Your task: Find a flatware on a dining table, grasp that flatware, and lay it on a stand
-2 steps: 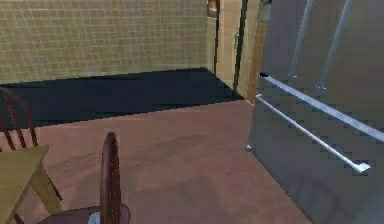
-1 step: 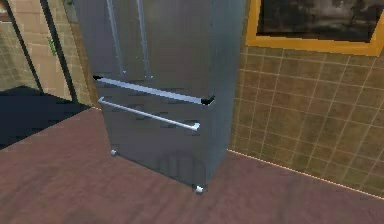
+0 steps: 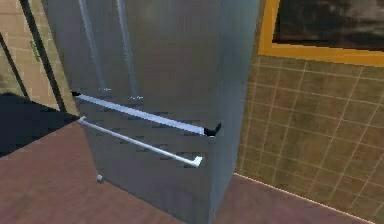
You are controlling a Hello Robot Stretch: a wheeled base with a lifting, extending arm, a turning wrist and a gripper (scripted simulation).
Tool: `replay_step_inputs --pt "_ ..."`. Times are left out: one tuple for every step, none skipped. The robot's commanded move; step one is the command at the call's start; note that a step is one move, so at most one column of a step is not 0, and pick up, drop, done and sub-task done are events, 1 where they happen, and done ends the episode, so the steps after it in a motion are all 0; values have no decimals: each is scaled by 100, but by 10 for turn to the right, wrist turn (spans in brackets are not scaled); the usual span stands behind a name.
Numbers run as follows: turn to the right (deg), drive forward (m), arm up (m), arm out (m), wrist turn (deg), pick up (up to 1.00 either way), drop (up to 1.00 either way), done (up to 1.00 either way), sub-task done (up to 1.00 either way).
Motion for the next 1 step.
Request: replay_step_inputs --pt "-450 0 0 0 0 0 0 0 0"
